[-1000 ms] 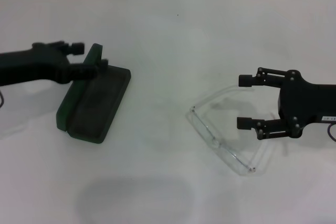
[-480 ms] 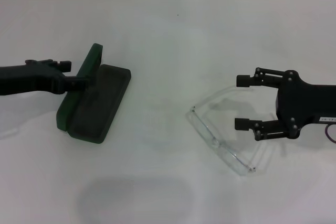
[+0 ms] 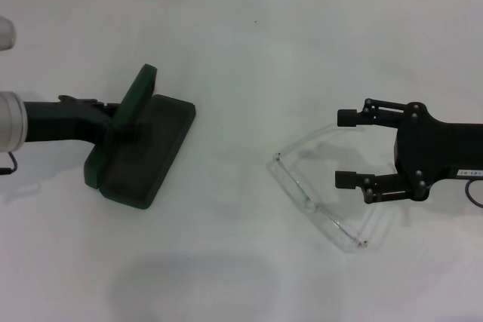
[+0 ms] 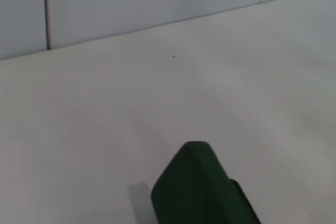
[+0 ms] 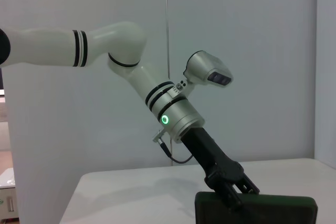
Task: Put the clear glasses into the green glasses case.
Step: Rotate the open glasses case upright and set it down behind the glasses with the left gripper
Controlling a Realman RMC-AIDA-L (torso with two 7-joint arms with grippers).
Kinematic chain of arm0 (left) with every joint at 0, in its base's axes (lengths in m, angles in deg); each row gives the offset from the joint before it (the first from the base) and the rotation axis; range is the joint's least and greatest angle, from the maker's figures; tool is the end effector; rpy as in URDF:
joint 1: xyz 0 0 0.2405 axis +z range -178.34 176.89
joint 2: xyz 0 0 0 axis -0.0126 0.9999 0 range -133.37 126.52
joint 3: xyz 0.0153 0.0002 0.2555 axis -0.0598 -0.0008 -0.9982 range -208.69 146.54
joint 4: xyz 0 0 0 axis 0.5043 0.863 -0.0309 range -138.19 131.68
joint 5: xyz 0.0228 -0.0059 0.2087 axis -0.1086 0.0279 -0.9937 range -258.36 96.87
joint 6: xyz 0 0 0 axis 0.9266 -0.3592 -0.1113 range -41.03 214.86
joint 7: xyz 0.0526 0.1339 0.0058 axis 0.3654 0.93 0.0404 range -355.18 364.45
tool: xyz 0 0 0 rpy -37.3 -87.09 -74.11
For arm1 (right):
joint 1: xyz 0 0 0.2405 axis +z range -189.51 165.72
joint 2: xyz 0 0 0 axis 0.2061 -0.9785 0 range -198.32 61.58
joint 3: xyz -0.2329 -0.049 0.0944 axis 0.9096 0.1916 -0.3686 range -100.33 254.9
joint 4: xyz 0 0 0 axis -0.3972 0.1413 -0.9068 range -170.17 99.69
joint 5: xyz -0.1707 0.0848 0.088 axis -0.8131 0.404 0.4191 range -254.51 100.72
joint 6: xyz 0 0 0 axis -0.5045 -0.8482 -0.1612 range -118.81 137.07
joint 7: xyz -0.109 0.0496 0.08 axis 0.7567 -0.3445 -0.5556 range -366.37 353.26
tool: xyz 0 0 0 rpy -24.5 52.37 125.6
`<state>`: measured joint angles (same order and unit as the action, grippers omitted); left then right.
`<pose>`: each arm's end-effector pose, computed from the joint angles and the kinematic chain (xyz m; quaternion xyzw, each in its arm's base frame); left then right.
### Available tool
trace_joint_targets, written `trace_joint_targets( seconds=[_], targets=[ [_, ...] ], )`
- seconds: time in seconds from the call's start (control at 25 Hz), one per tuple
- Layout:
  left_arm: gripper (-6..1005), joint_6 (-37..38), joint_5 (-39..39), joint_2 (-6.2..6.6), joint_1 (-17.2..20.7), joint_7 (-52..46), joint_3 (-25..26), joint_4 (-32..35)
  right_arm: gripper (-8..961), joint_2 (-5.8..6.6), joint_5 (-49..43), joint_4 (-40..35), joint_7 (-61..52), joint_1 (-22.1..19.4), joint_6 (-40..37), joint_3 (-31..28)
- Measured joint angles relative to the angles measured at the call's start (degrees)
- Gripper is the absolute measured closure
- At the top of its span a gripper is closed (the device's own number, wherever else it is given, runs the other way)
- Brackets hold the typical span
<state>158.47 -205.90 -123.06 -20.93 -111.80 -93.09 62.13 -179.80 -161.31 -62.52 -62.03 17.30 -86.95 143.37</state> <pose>-0.2726 0.3440 0.0217 -0.9054 -0.3478 -0.0558 0.2369 0.2416 0.3076 0.0031 -0.9426 0.0171 0.3243 0.0783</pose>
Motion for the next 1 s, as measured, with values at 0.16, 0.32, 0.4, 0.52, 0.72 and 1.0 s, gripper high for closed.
trace_joint_targets(
  seconds=[0.16, 0.32, 0.4, 0.52, 0.72, 1.0],
  targets=[
    [303, 0.02, 0.31, 0.12, -0.05, -0.01, 0.15, 0.09, 106, -0.06, -0.04, 0.22, 0.0, -0.03, 0.02, 0.0],
    [380, -0.09, 0.07, 0.23, -0.25, 0.88, 0.04, 0.12, 111, -0.11, -0.04, 0.29, 0.16, -0.03, -0.03, 0.0],
    [449, -0.39, -0.31, 0.28, -0.55, 2.21, -0.06, 0.09, 112, -0.11, -0.04, 0.28, 0.2, -0.02, -0.09, 0.0],
    [552, -0.82, -1.33, 0.28, -1.66, 2.85, -0.06, -0.32, 114, -0.15, -0.05, 0.19, 0.2, -0.02, -0.18, 0.0],
    [743, -2.54, -1.25, 0.01, -3.59, 5.57, -0.33, -0.77, 118, -0.31, -0.99, 0.12, 0.32, -0.44, -1.61, 0.0],
    [793, -7.11, 3.53, 0.11, -12.56, 13.08, -6.92, -6.6, 123, -1.04, -3.32, -0.11, 2.6, -2.24, -3.84, 0.12]
  ],
)
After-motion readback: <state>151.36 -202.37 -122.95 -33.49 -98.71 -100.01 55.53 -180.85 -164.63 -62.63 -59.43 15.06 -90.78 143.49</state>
